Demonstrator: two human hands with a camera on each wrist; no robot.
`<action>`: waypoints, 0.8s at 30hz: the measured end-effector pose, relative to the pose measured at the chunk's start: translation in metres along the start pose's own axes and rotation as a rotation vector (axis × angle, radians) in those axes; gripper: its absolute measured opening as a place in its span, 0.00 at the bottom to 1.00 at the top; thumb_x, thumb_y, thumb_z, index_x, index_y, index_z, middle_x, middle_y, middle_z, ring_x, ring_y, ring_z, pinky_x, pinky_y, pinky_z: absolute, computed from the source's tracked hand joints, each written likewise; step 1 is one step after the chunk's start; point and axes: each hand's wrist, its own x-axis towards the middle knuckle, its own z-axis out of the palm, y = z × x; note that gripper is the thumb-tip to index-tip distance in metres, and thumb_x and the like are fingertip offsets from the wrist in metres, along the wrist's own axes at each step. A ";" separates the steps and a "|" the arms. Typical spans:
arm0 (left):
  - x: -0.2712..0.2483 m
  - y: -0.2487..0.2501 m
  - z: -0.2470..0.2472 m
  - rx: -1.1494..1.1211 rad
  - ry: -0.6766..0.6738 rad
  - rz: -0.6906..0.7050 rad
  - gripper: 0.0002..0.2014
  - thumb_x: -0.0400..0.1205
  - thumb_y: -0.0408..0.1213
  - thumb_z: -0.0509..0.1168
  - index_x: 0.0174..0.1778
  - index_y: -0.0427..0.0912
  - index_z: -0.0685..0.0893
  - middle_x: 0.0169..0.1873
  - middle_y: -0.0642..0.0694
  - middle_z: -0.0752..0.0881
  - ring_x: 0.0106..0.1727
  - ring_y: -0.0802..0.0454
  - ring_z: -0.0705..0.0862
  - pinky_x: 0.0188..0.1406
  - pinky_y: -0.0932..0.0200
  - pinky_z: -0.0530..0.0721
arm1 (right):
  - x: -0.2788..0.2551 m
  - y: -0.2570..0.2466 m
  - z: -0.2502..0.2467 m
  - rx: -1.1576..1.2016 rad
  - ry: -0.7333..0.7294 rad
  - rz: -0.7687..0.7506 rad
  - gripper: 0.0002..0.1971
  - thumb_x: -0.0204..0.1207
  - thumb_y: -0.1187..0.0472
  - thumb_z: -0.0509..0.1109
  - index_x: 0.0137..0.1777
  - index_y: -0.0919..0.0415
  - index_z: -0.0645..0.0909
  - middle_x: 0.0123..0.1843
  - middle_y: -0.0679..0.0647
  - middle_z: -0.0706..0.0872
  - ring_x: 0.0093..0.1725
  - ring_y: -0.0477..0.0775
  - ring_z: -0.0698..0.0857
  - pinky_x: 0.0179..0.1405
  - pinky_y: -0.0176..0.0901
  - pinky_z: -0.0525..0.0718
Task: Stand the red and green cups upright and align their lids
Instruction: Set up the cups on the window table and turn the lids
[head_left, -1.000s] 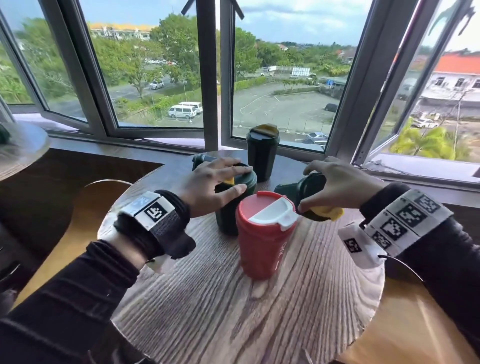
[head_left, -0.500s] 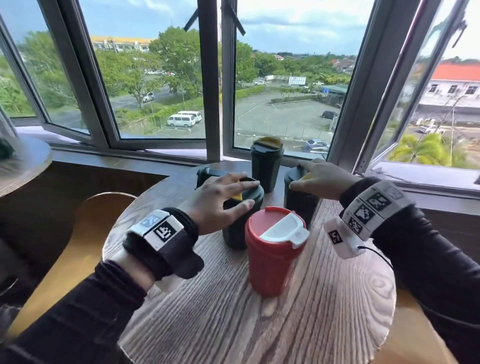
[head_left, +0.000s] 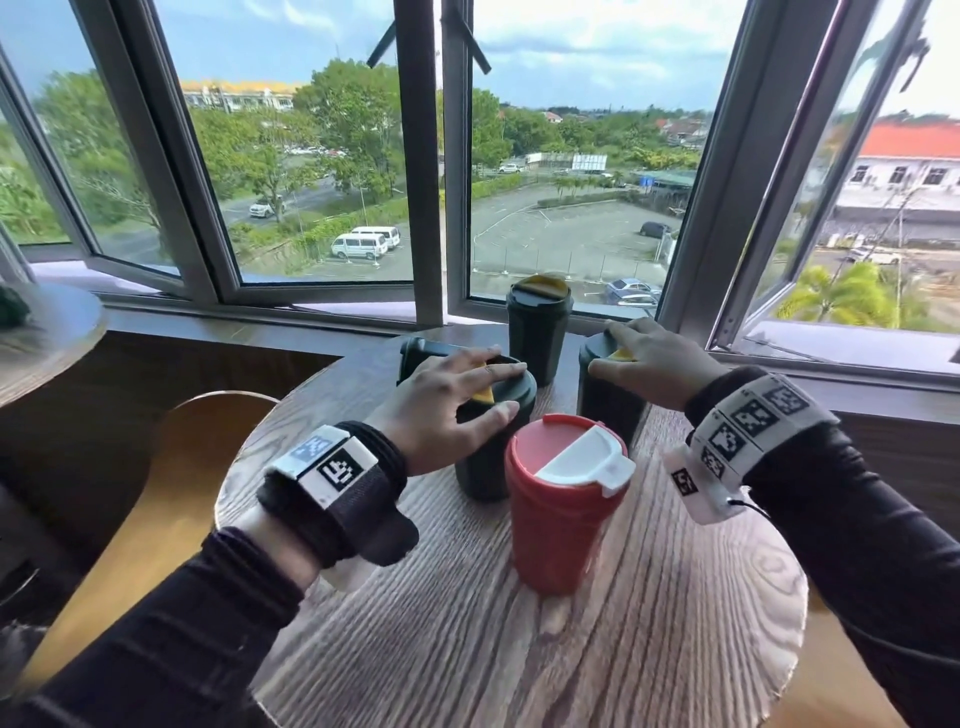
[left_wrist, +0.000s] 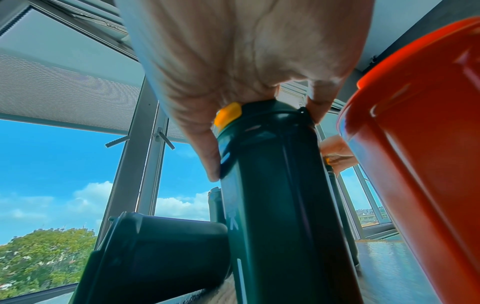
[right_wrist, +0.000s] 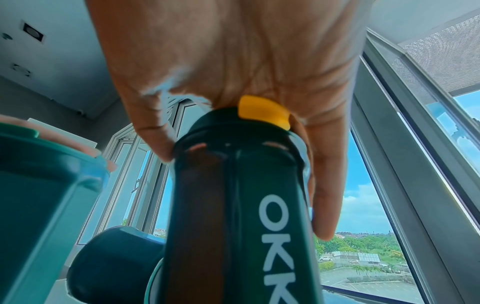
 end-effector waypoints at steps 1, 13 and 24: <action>0.000 0.000 0.000 0.004 -0.002 -0.002 0.28 0.73 0.65 0.53 0.69 0.65 0.74 0.74 0.55 0.72 0.74 0.50 0.71 0.72 0.42 0.72 | 0.000 0.000 0.000 -0.003 0.000 0.001 0.36 0.77 0.37 0.57 0.80 0.56 0.58 0.78 0.59 0.65 0.74 0.65 0.69 0.68 0.51 0.70; 0.001 0.007 -0.018 0.014 -0.138 -0.041 0.32 0.77 0.61 0.60 0.77 0.58 0.64 0.78 0.54 0.66 0.77 0.56 0.65 0.77 0.54 0.62 | -0.004 -0.003 0.000 0.000 0.029 -0.004 0.35 0.77 0.38 0.58 0.79 0.56 0.61 0.76 0.59 0.68 0.72 0.64 0.72 0.67 0.51 0.71; 0.030 -0.029 -0.054 -0.053 -0.036 -0.302 0.26 0.85 0.55 0.49 0.72 0.42 0.72 0.71 0.43 0.75 0.72 0.47 0.73 0.69 0.56 0.69 | -0.001 0.000 0.004 0.033 0.057 0.000 0.37 0.76 0.37 0.59 0.80 0.56 0.60 0.77 0.58 0.67 0.71 0.64 0.72 0.69 0.52 0.70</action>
